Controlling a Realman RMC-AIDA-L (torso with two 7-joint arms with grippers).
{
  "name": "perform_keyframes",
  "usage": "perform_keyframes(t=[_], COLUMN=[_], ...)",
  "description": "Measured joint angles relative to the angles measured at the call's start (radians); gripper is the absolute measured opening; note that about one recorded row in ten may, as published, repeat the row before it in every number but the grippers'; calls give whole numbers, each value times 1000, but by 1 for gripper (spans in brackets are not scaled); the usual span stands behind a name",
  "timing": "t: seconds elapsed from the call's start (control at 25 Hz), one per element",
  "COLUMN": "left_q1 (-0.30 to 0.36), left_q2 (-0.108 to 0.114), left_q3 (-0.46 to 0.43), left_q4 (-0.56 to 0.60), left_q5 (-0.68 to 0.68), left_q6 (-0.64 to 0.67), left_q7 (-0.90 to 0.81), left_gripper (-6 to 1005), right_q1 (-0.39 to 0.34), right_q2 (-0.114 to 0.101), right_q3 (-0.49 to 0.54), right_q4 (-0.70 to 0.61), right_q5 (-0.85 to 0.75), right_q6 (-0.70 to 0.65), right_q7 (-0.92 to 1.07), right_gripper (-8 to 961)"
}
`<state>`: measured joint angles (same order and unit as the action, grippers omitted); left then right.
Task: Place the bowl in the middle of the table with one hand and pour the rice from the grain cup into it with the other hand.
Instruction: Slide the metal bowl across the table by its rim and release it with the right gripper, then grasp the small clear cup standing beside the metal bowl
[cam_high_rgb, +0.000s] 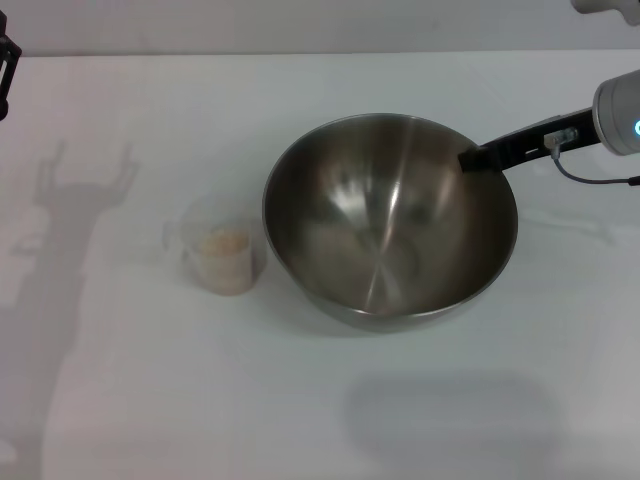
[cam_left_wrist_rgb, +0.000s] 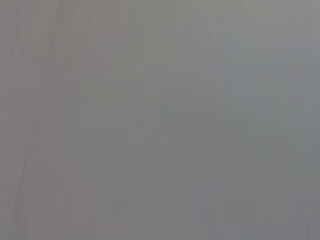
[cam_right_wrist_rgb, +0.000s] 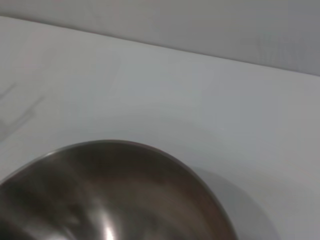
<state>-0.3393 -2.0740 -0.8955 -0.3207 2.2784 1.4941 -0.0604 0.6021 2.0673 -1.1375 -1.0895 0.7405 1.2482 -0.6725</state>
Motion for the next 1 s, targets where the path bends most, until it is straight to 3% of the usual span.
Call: perform_keyframes(t=[0.04,0.24,0.36,0.6,0.64,0.68,0.8,0.84,0.88,1.0], left_q1=[1,6,10,19,22,22,28,30,36,41], left_q2=[0,-1,-1,-2,-2,-2,-3,-3,-3,-4], left_q3=[0,0,0,-1,-1,-1,0,1,2,8], left_q4=[0,-1,-2,-1,0,0,1,0,-1,-3], left_q5=[0,0,0,-1,-1,-1,0,0,2,6], left_q6=[1,12,21,30,30,30,31,31,32,37], left_q7=[0,-1,-1,-1,-1,-1,-1,-1,-1,-1], left_gripper=[827,826,825,823,823,822,821,821,821,820], right_q1=[0,-14,-19,-26,-50,-50,-100,-130,-130,-172], right_q2=[4,8,10,11,13,13,15,16,16,17], right_q3=[-2,-6,-6,-31,-72,-72,-166,-239,-239,-383], right_q4=[-18,-99,-158,-223,-244,-244,-250,-242,-242,-217], right_q5=[-22,-33,-24,29,74,74,151,192,192,213], right_q6=[-2,-3,-14,-120,-236,-236,-464,-640,-640,-954], right_q7=[8,20,20,-10,-53,-53,-142,-194,-194,-234], right_gripper=[38,240,452,548,548,548,548,548,548,548])
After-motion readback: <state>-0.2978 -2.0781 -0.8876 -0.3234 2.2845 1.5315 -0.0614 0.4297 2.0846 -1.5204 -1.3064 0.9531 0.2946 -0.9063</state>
